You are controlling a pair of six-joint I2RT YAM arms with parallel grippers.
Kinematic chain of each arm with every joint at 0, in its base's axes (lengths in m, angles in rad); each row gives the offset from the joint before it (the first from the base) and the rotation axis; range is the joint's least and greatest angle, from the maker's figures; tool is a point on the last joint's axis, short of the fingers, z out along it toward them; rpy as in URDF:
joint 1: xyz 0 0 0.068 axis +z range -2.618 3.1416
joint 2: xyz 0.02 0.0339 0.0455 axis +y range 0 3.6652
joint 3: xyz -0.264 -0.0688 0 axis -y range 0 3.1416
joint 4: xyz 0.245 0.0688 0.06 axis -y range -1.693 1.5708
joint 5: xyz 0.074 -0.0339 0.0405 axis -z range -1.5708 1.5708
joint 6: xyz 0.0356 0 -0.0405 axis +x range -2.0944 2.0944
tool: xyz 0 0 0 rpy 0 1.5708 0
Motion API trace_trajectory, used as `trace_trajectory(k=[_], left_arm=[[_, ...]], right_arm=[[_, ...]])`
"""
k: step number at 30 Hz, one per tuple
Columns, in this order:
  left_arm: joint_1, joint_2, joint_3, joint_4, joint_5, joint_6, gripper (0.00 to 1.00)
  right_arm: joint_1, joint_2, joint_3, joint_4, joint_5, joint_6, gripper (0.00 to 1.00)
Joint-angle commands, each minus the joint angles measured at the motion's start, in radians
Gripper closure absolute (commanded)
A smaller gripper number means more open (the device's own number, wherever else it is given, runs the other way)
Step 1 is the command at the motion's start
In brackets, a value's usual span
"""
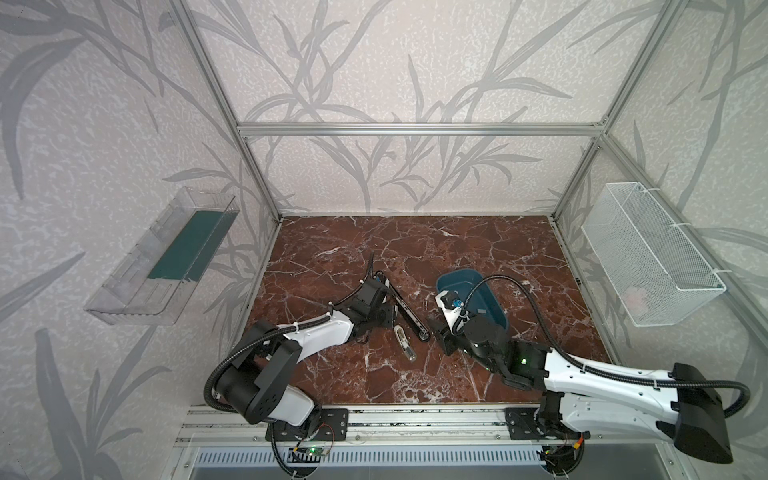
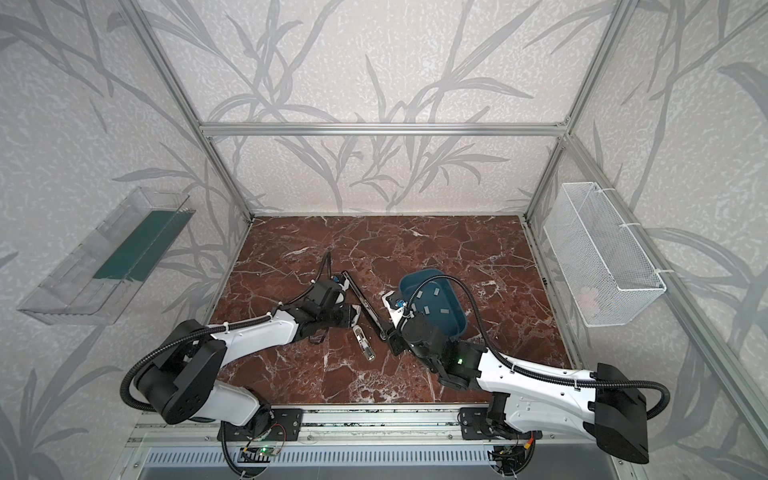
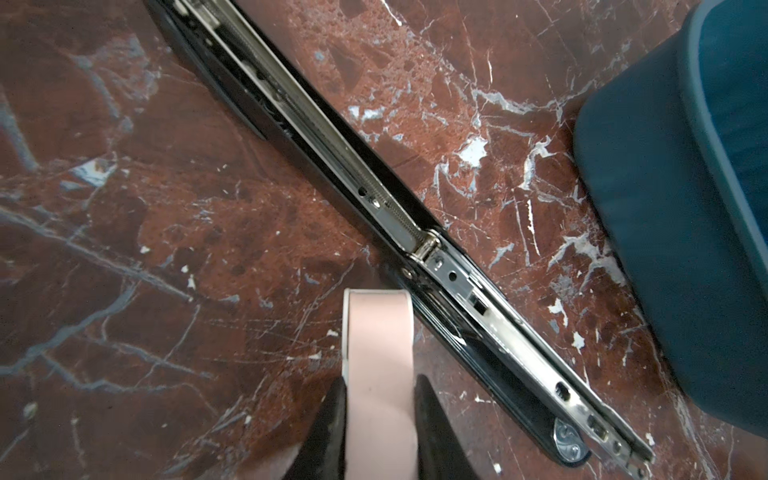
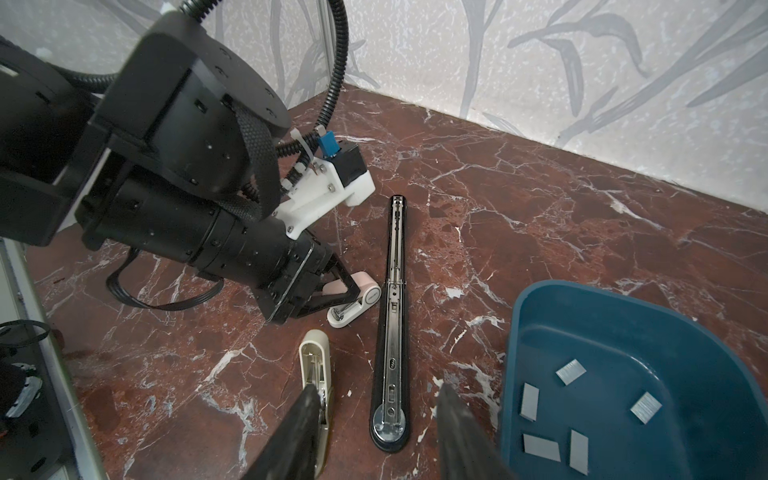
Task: Load the staples into the stapler
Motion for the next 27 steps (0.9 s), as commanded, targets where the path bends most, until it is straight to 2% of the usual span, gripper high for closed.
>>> trace_trajectory(k=[1, 4, 8, 9, 12, 16, 23, 27], left_arm=[[-0.005, -0.028, 0.014, -0.058, -0.041, -0.011, 0.81], [-0.005, -0.061, 0.011, -0.082, -0.041, -0.009, 0.73], [-0.005, -0.095, -0.007, -0.097, -0.053, -0.015, 0.71], [-0.005, -0.097, -0.007, -0.102, -0.050, -0.019, 0.71], [-0.005, -0.101, -0.005, -0.131, -0.072, -0.031, 0.79], [-0.005, -0.154, -0.020, -0.205, -0.167, -0.058, 0.79], [-0.005, -0.359, -0.117, -0.357, -0.260, -0.132, 0.77], [-0.004, -0.480, -0.182, -0.391, -0.279, -0.178, 0.79]], right_arm=[[-0.003, 0.002, -0.016, 0.036, -0.019, 0.008, 0.52], [-0.003, 0.008, -0.013, 0.042, -0.028, 0.007, 0.51], [-0.003, 0.015, -0.010, 0.050, -0.036, 0.008, 0.51], [-0.003, 0.017, -0.010, 0.052, -0.038, 0.009, 0.51], [-0.003, 0.021, -0.010, 0.060, -0.046, 0.013, 0.51], [-0.003, 0.029, -0.008, 0.076, -0.084, 0.013, 0.51], [0.007, 0.082, -0.028, 0.165, -0.150, 0.004, 0.51], [0.069, 0.129, -0.027, 0.217, -0.140, -0.028, 0.49]])
